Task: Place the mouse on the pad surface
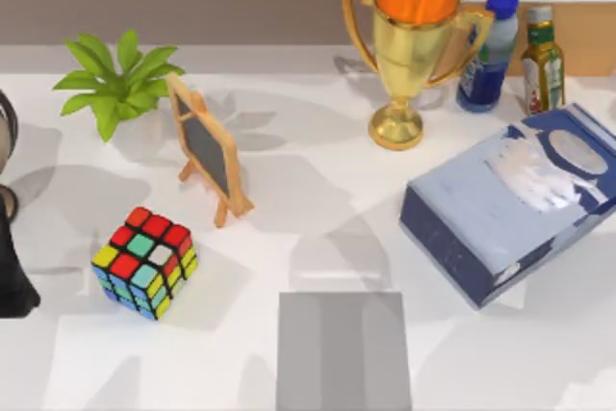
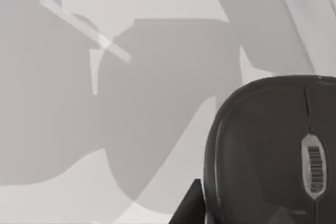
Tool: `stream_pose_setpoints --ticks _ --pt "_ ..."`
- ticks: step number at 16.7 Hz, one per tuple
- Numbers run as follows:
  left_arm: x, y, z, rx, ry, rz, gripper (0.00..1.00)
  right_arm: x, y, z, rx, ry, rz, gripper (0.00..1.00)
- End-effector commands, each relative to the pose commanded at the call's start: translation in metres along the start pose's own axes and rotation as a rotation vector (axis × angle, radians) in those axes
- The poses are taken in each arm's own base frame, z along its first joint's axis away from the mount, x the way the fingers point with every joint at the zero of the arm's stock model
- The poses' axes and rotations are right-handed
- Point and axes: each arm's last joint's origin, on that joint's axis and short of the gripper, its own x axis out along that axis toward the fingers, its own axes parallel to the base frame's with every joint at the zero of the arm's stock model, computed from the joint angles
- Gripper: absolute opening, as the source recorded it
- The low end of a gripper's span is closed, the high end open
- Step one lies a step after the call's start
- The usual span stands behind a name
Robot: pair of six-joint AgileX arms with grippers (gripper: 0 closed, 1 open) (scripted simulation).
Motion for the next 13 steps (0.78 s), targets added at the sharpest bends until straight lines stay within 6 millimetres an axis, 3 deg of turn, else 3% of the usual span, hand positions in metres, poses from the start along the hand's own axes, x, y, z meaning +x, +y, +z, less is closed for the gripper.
stream_pose_setpoints --ticks 6,13 --pt "0.000 0.000 0.000 0.000 0.000 0.000 1.00 -0.054 0.006 0.004 -0.043 -0.054 -0.014 0.00" --pt "0.000 0.000 0.000 0.000 0.000 0.000 1.00 -0.060 0.005 -0.009 -0.011 0.006 0.005 0.00"
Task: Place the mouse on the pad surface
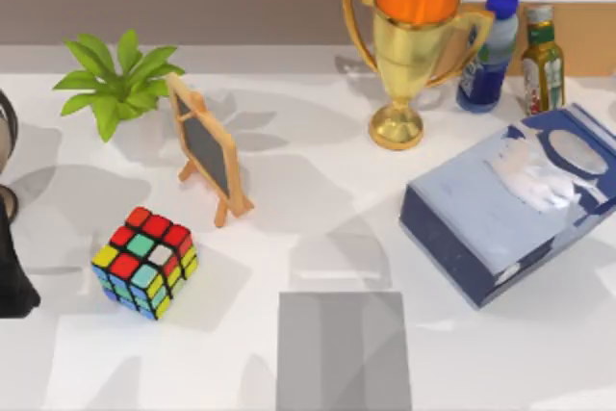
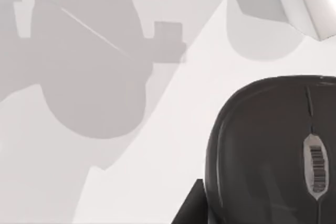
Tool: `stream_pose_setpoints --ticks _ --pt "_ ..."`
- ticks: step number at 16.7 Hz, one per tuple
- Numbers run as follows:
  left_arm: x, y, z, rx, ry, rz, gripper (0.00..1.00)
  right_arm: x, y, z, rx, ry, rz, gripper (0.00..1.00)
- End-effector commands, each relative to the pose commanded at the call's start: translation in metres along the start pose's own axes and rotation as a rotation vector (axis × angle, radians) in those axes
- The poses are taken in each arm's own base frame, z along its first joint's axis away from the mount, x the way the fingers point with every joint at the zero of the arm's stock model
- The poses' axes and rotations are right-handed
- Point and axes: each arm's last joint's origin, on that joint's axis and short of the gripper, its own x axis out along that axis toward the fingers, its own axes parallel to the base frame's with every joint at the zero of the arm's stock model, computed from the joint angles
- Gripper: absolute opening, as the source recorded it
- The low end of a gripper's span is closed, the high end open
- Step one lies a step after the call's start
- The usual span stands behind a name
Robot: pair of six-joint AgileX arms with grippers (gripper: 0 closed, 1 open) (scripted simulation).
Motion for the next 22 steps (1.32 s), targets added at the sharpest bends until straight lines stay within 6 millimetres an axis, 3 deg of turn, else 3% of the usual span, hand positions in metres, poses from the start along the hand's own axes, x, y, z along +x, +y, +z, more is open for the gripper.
stream_pose_setpoints --ticks 4,7,9,12,15,19,22 --pt "0.000 0.000 0.000 0.000 0.000 0.000 1.00 -0.006 0.004 0.011 0.001 -0.028 -0.035 0.00" --pt "0.000 0.000 0.000 0.000 0.000 0.000 1.00 -0.024 0.023 0.044 0.013 -0.129 -0.112 0.00" --pt "0.000 0.000 0.000 0.000 0.000 0.000 1.00 -0.035 0.051 0.074 0.025 -0.216 -0.130 0.00" --pt "0.000 0.000 0.000 0.000 0.000 0.000 1.00 -0.044 0.119 0.116 0.067 -0.322 -0.074 0.00" --pt "0.000 0.000 0.000 0.000 0.000 0.000 1.00 -0.041 0.205 0.138 0.159 -0.341 0.041 0.00" --pt "0.000 0.000 0.000 0.000 0.000 0.000 1.00 -0.020 0.308 0.129 0.275 -0.215 0.108 0.00" --pt "0.000 0.000 0.000 0.000 0.000 0.000 1.00 0.007 0.358 0.108 0.328 -0.091 0.065 0.00"
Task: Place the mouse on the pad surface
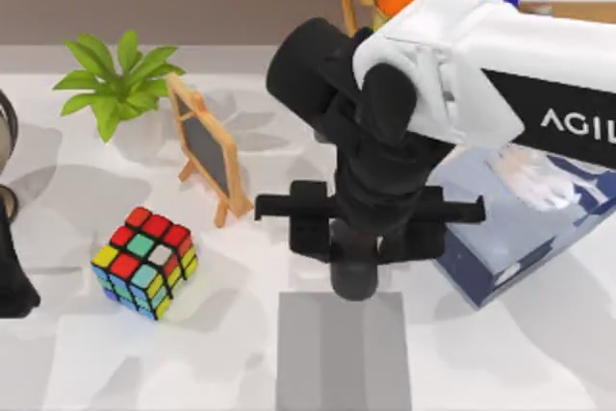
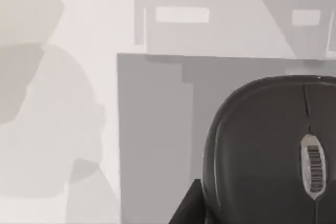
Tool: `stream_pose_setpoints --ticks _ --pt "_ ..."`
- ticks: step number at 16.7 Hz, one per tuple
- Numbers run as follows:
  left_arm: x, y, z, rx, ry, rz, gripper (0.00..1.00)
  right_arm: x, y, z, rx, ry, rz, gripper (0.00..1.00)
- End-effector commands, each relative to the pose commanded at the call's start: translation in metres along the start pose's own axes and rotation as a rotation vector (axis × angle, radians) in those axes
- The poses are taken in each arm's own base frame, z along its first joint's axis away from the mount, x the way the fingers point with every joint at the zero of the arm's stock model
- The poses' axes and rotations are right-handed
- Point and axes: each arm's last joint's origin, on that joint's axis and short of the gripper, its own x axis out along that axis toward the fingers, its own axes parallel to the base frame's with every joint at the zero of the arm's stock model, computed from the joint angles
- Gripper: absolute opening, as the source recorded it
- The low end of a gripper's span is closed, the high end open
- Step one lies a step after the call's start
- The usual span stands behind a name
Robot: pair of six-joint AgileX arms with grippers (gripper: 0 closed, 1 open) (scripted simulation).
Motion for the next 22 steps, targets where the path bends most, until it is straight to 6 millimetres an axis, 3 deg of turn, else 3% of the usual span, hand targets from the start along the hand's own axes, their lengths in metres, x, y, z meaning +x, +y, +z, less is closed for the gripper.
stream_pose_setpoints --ticks 4,15,22 --pt "0.000 0.000 0.000 0.000 0.000 0.000 1.00 0.022 0.016 -0.027 0.034 0.076 -0.076 0.00" --pt "0.000 0.000 0.000 0.000 0.000 0.000 1.00 0.014 0.014 -0.018 0.088 0.049 -0.015 0.00" --pt "0.000 0.000 0.000 0.000 0.000 0.000 1.00 0.003 0.023 -0.017 0.060 -0.039 0.094 0.00"
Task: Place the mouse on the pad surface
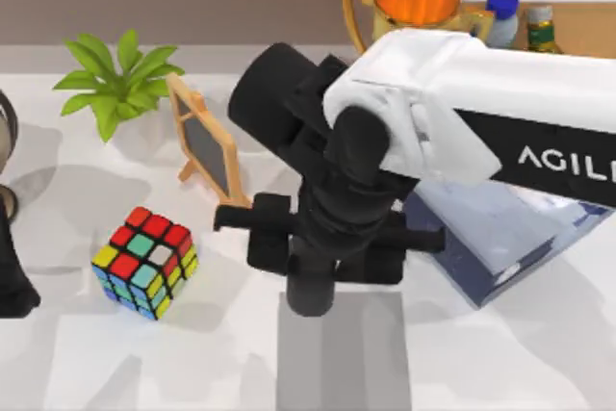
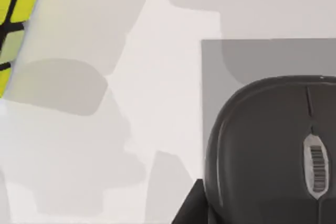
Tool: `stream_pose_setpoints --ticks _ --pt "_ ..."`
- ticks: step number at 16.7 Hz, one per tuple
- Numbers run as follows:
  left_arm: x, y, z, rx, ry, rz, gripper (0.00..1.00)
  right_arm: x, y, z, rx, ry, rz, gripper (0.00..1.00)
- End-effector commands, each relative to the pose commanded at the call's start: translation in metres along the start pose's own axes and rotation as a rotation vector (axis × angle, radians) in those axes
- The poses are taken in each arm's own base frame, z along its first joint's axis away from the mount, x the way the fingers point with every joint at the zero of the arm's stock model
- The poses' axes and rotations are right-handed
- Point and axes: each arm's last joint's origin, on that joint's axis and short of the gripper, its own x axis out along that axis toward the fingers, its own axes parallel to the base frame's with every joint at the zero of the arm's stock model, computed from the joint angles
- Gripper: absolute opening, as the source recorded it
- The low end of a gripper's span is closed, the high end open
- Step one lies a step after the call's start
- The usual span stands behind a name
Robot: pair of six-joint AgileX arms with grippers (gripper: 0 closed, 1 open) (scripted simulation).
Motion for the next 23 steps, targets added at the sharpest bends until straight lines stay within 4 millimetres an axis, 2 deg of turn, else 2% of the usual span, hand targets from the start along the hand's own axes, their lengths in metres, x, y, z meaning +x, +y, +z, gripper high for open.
stream_pose_setpoints --ticks 4,9,13,23 --pt "0.000 0.000 0.000 0.000 0.000 0.000 1.00 0.024 -0.001 -0.008 -0.030 0.030 -0.051 0.00" --pt "0.000 0.000 0.000 0.000 0.000 0.000 1.00 0.061 -0.016 -0.016 -0.022 0.111 -0.173 0.00" --pt "0.000 0.000 0.000 0.000 0.000 0.000 1.00 0.062 -0.017 -0.016 -0.022 0.113 -0.176 0.00" --pt "0.000 0.000 0.000 0.000 0.000 0.000 1.00 0.062 -0.017 -0.016 -0.022 0.113 -0.176 0.75"
